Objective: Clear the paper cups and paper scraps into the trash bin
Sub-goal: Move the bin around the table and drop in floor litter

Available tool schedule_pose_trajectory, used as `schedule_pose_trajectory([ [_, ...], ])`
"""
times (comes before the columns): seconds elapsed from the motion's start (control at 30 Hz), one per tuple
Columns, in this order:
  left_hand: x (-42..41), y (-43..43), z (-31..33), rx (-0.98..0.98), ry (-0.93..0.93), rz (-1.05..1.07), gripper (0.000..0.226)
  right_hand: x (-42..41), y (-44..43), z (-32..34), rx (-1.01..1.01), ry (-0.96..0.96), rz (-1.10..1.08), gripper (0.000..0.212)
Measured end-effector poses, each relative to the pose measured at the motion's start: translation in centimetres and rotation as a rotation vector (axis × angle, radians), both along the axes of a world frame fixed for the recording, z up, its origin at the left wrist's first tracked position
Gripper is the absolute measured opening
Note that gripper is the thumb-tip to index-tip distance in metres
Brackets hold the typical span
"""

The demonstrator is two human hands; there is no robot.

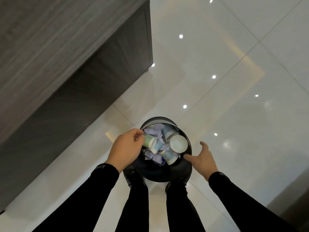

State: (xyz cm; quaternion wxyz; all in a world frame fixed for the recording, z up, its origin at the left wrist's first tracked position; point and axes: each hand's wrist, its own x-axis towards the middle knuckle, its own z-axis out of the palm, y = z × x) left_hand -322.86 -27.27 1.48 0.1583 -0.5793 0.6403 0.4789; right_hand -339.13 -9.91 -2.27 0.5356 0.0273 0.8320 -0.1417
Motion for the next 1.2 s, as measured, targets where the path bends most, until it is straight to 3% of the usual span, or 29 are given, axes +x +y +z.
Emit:
schedule_pose_trajectory([
  [0.03, 0.6, 0.2, -0.2, -0.009, -0.019, -0.016, 0.02, 0.6, 0.4, -0.8, 0.036, -0.169, -0.133, 0.072],
  [0.1, 1.8, 0.7, -0.4, -0.011, -0.053, -0.055, 0.021, 1.6, 1.2, -2.2, 0.057, -0.334, -0.238, 0.046],
  [0.23, 2.8, 1.8, 0.3, 0.015, -0.078, -0.08, 0.024, 2.2, 1.7, -3.2, 0.011, -0.165, -0.079, 0.016],
  [0.53, -3.0, 0.6, 9.1, -0.005, 0.101, -0.036, 0.022, -1.0, 2.0, 8.7, -0.11, -0.181, -0.384, 0.021],
  [0.7, -7.9, -1.2, 16.6, -0.045, 0.168, -0.054, 0.019, -3.9, 1.2, 16.2, -0.148, -0.154, -0.411, 0.01],
  [0.8, -10.8, -2.7, 20.9, -0.116, 0.193, -0.081, 0.017, -6.6, -0.2, 19.9, -0.198, -0.14, -0.482, 0.021],
  [0.93, -14.5, -4.8, 25.8, -0.16, 0.229, -0.06, 0.021, -11.8, -2.4, 24.3, -0.241, -0.111, -0.502, 0.019],
  [1.2, -21.9, -11.7, 27.0, -0.139, 0.343, 0.069, 0.013, -22.5, -11.2, 28.4, -0.284, -0.039, -0.43, 0.014],
])
